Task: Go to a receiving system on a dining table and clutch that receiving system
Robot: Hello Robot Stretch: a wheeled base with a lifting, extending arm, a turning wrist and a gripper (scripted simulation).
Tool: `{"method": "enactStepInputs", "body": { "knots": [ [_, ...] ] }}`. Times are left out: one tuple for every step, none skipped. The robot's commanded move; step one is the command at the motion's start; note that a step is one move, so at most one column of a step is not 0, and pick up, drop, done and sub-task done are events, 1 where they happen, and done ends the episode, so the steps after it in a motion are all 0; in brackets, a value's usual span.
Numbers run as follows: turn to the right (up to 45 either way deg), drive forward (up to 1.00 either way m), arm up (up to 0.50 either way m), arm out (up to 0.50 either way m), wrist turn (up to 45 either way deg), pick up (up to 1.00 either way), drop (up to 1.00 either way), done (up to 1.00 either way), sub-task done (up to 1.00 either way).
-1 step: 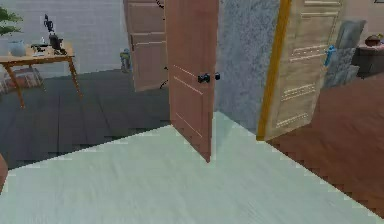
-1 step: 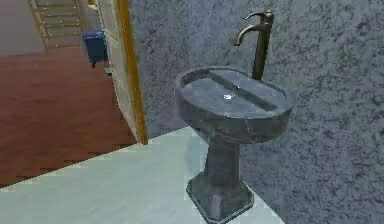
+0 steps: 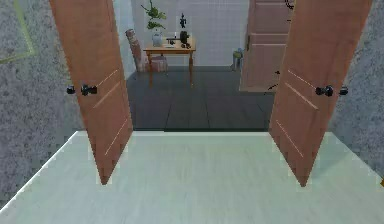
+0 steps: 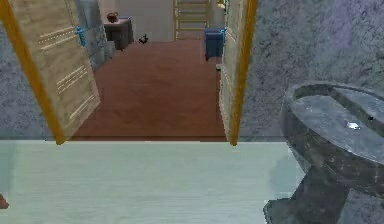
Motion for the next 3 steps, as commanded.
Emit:
{"method": "enactStepInputs", "body": {
  "knots": [
    [0.0, 1.00, 0.00, 0.00, 0.0, 0.00, 0.00, 0.00, 0.00],
    [0.0, 1.00, 0.00, 0.00, 0.0, 0.00, 0.00, 0.00, 0.00],
    [0.0, 1.00, 0.00, 0.00, 0.0, 0.00, 0.00, 0.00, 0.00]
  ]
}}
